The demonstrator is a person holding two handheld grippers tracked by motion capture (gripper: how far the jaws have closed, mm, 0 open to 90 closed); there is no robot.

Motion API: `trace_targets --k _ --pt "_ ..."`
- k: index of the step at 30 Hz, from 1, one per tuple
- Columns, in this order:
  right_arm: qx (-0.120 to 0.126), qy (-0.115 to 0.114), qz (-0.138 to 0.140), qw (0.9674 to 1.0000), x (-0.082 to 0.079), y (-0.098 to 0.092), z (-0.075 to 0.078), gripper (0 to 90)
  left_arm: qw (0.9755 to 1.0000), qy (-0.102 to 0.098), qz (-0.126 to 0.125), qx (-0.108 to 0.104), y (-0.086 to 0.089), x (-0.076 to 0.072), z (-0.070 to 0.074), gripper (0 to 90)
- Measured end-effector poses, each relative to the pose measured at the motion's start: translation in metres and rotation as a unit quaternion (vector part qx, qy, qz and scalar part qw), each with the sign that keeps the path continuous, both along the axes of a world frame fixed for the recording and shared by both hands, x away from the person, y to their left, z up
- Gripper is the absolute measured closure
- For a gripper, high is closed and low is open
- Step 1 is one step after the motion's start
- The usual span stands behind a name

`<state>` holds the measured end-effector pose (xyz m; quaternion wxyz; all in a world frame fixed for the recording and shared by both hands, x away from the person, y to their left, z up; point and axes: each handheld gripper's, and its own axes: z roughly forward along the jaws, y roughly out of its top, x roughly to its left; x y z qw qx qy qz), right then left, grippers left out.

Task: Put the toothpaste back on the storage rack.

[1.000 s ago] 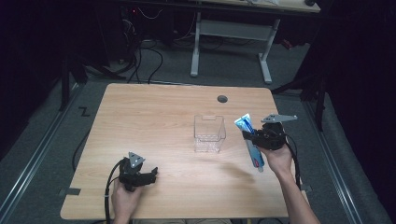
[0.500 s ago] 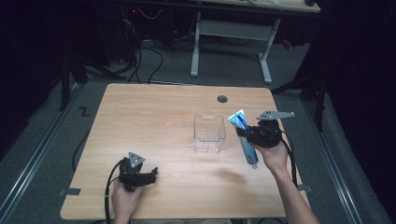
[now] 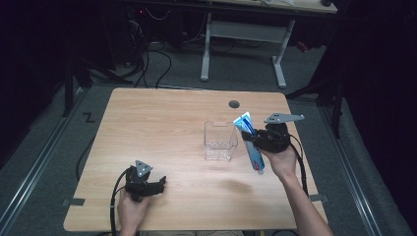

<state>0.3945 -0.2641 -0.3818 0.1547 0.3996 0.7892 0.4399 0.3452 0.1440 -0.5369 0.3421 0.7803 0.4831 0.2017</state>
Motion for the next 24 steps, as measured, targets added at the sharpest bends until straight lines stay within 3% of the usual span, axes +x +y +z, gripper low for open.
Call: trace_targets --k 24 --pt "0.004 -0.025 0.015 0.9996 0.012 0.021 0.023 72.1 1.0000 0.000 0.000 0.000 0.000 0.000 0.000 14.9"
